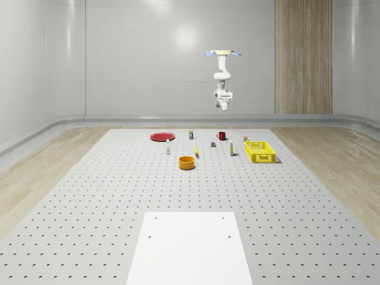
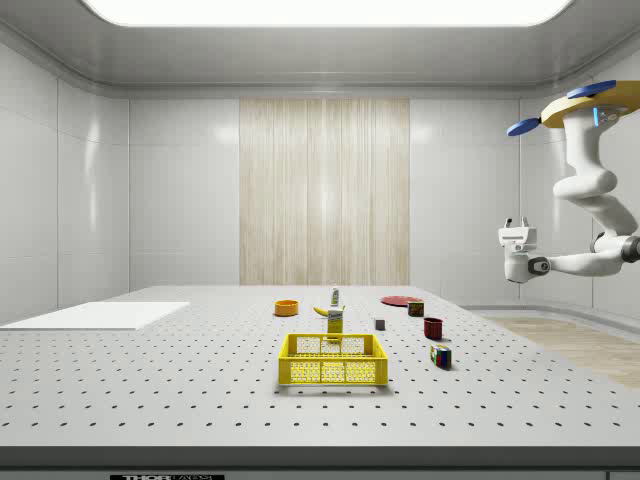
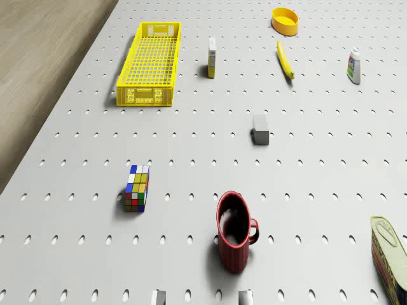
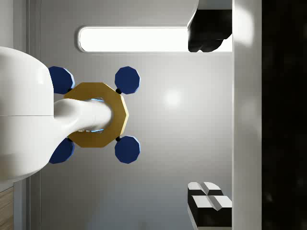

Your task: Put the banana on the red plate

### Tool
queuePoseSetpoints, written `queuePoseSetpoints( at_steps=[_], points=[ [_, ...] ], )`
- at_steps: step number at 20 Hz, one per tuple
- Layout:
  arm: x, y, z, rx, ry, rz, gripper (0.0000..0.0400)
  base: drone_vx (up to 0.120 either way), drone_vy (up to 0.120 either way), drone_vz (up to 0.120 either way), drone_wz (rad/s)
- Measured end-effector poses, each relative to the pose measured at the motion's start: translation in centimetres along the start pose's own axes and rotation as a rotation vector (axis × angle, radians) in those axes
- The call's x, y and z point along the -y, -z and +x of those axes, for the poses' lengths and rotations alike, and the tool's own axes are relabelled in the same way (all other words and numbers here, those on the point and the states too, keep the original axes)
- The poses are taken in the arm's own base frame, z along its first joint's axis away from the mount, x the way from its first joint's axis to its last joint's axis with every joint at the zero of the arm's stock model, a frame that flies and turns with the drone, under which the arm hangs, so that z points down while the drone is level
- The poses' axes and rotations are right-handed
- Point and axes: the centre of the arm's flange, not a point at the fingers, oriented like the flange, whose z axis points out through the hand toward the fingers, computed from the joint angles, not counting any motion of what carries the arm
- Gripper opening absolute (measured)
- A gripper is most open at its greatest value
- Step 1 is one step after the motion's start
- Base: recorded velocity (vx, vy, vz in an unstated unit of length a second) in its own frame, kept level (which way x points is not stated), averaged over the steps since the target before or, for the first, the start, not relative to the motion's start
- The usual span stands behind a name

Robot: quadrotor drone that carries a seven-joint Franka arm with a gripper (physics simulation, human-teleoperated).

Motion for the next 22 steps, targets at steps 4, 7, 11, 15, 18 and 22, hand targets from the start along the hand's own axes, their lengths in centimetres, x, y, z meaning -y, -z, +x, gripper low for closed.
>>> queuePoseSetpoints(
  at_steps=[4,7,11,15,18,22],
  points=[
    [-0.3,3.0,-0.2,-0.002,0.0,0.002,0.04,0.0,0.0,0.0,0.0],
    [-0.2,5.0,-0.2,-0.004,0.0,0.004,0.04,0.0,0.0,0.0,0.0],
    [-0.1,7.1,-0.1,-0.006,0.0,0.006,0.04,0.0,-0.04,0.0,0.0],
    [0.0,8.3,0.0,-0.008,0.0,0.008,0.04,0.0,-0.12,0.0,0.0],
    [0.0,8.8,0.0,-0.01,0.0,0.01,0.04,0.0,-0.12,0.0,0.0],
    [0.0,9.1,0.0,-0.012,0.0,0.012,0.04,0.0,-0.12,0.0,0.0]
  ],
)
